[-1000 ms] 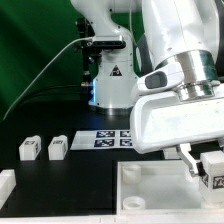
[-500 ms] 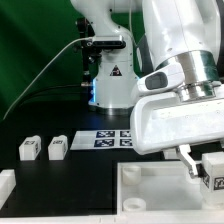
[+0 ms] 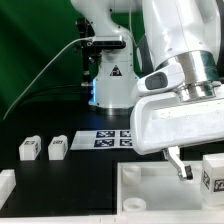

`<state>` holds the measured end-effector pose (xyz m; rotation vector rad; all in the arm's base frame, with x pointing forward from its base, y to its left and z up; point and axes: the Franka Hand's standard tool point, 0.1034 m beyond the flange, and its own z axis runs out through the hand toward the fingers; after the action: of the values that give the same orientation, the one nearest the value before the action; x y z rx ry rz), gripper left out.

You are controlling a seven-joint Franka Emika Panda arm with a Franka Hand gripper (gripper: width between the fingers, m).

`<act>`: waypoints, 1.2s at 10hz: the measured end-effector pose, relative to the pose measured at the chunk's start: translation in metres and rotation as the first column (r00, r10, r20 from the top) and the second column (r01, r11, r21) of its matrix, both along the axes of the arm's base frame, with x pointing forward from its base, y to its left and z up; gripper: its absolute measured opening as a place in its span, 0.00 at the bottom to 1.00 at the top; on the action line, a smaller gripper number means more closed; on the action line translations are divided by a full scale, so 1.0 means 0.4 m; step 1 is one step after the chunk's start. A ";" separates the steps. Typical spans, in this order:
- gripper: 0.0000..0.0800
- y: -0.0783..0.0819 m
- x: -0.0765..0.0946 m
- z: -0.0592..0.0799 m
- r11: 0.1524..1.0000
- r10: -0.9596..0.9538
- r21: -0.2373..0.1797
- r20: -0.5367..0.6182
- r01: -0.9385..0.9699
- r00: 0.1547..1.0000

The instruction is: Assemble one leg

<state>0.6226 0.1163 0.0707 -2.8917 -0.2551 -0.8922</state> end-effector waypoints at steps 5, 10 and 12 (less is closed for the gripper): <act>0.81 0.000 0.000 0.000 1.000 0.000 0.000 0.000 0.000 1.000; 0.81 -0.006 0.019 0.033 1.000 0.021 -0.004 -0.185 -0.022 0.982; 0.81 -0.003 0.016 0.037 0.999 0.041 0.000 -0.366 -0.045 0.930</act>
Offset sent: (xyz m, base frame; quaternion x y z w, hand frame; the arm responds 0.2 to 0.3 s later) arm 0.0000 0.0000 0.0000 0.0000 0.0000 0.0000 1.0000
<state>0.6290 0.1150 0.0855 -2.9711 -0.2853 -0.3292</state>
